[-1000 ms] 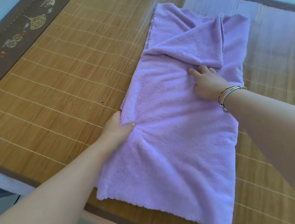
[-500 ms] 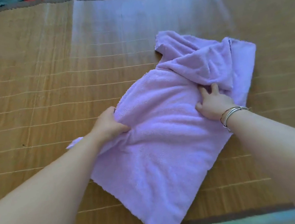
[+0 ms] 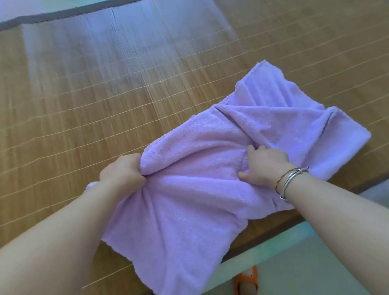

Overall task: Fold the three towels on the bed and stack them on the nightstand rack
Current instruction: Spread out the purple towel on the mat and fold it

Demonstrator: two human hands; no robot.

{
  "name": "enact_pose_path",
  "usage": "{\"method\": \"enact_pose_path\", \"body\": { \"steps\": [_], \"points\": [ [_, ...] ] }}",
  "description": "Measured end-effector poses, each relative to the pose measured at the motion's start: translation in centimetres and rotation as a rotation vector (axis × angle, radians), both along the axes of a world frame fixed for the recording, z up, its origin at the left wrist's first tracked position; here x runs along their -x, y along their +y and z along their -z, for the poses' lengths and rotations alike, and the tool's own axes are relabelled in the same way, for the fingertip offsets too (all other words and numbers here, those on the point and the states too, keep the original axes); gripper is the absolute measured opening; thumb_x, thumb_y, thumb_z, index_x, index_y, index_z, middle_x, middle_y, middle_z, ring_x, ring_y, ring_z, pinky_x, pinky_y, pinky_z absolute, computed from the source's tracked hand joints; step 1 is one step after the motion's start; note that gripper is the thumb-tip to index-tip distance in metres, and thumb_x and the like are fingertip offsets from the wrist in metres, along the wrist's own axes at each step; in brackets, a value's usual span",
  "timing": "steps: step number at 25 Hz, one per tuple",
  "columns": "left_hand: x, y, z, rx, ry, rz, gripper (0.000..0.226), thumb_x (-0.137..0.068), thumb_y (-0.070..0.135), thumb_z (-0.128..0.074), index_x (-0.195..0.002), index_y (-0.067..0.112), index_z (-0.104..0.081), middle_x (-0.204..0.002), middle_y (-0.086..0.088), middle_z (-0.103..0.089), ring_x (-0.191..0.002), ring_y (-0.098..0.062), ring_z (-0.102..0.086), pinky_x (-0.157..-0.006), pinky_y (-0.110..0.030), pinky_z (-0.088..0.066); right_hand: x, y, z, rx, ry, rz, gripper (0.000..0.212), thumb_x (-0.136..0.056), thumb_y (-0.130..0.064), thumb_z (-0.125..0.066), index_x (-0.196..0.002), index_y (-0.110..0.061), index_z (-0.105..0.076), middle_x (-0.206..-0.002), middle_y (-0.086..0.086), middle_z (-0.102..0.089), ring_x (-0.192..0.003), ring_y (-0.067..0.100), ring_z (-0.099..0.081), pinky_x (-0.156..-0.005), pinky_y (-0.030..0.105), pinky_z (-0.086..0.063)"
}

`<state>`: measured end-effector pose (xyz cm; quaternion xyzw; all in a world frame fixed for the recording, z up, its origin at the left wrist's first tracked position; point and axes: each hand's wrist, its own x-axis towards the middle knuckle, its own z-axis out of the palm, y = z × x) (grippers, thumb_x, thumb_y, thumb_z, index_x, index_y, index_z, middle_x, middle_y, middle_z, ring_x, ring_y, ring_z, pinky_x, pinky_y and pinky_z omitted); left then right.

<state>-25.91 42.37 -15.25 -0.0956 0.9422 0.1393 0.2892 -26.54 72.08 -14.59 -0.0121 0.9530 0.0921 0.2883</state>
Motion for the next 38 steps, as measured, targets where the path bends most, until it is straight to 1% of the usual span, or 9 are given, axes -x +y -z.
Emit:
{"method": "enact_pose_path", "body": {
  "steps": [3,6,9,12,16,21,28,33,38],
  "points": [
    [2.4,-3.9,-1.7,0.360,0.107,0.059,0.019,-0.081,0.013,-0.052,-0.096,0.025,-0.053,-0.104,-0.002,-0.063,-0.098,-0.029,-0.057,-0.074,-0.033,-0.039,-0.8,-4.6,-0.6,0.128,-0.058,-0.060,0.064,-0.087,-0.059,-0.049,-0.125,-0.009,-0.040,-0.109,0.006,-0.061,-0.104,0.028,-0.060,-0.064,0.031,-0.036],
    [4.0,-7.2,-1.7,0.617,0.318,0.053,0.045,-0.083,0.004,-0.052,-0.126,0.015,-0.045,-0.129,-0.010,-0.051,-0.125,-0.033,-0.040,-0.102,-0.039,-0.032,-1.2,-8.1,-0.1,0.295,0.093,-0.097,0.041,-0.093,-0.039,-0.048,-0.121,-0.010,-0.042,-0.113,0.009,-0.056,-0.103,0.032,-0.058,-0.063,0.033,-0.035],
    [3.1,-4.9,0.3,0.459,0.367,0.006,0.069,-0.087,0.012,-0.052,-0.148,0.015,-0.020,-0.156,-0.006,-0.019,-0.142,-0.033,-0.015,-0.118,-0.045,-0.011,-1.8,-6.9,1.7,0.234,0.403,-0.222,0.056,-0.064,-0.024,-0.071,-0.113,-0.010,-0.047,-0.106,0.011,-0.050,-0.089,0.033,-0.053,-0.057,0.035,-0.035],
    [2.2,2.5,1.9,0.217,0.348,0.089,0.064,-0.091,0.025,-0.049,-0.148,0.017,-0.021,-0.161,-0.002,-0.008,-0.145,-0.030,-0.008,-0.119,-0.045,-0.007,-2.1,-3.7,3.1,0.204,0.400,-0.217,0.070,-0.047,-0.017,-0.069,-0.113,-0.012,-0.046,-0.105,0.009,-0.048,-0.085,0.032,-0.049,-0.059,0.035,-0.035],
    [3.1,11.0,2.2,-0.012,0.334,0.023,0.062,-0.093,0.037,-0.047,-0.148,0.017,-0.026,-0.161,-0.001,-0.009,-0.146,-0.027,-0.011,-0.118,-0.045,-0.010,1.6,1.3,1.5,0.462,0.504,-0.079,0.044,-0.065,0.006,-0.057,-0.106,-0.008,-0.051,-0.102,0.012,-0.050,-0.082,0.035,-0.053,-0.055,0.034,-0.033],
    [5.6,16.9,2.0,-0.047,0.239,-0.067,0.067,-0.095,0.053,-0.038,-0.152,0.029,-0.013,-0.161,0.005,0.008,-0.148,-0.029,0.007,-0.116,-0.057,-0.003,11.7,8.6,-0.9,0.730,0.667,0.269,0.020,-0.081,0.001,-0.047,-0.097,-0.008,-0.052,-0.095,0.012,-0.062,-0.087,0.033,-0.054,-0.063,0.035,-0.036],
    [7.2,18.8,4.4,-0.065,0.178,-0.018,0.071,-0.091,0.065,-0.033,-0.150,0.043,0.000,-0.157,0.011,0.025,-0.145,-0.029,0.023,-0.111,-0.064,0.004,14.8,10.9,3.0,0.284,0.560,-0.021,0.043,-0.077,-0.001,-0.056,-0.119,-0.009,-0.049,-0.119,0.015,-0.051,-0.109,0.035,-0.046,-0.084,0.042,-0.039],
    [2.9,14.4,3.5,-0.362,0.438,-0.042,0.065,-0.094,0.053,-0.036,-0.152,0.031,-0.017,-0.161,0.005,-0.005,-0.149,-0.019,-0.004,-0.119,-0.048,-0.013,7.6,8.0,4.7,0.540,0.679,-0.321,0.046,-0.067,0.003,-0.061,-0.109,-0.014,-0.058,-0.123,0.011,-0.053,-0.112,0.029,-0.043,-0.092,0.042,-0.038],
    [-8.6,6.8,2.7,-0.100,0.448,-0.137,0.077,-0.087,0.066,-0.020,-0.153,0.031,-0.007,-0.160,0.014,0.001,-0.149,-0.019,-0.007,-0.118,-0.051,-0.015,-1.5,0.0,5.4,0.666,0.530,-0.453,0.048,-0.054,0.003,-0.070,-0.097,-0.016,-0.062,-0.114,0.007,-0.060,-0.106,0.024,-0.043,-0.086,0.036,-0.038]
  ]
}}
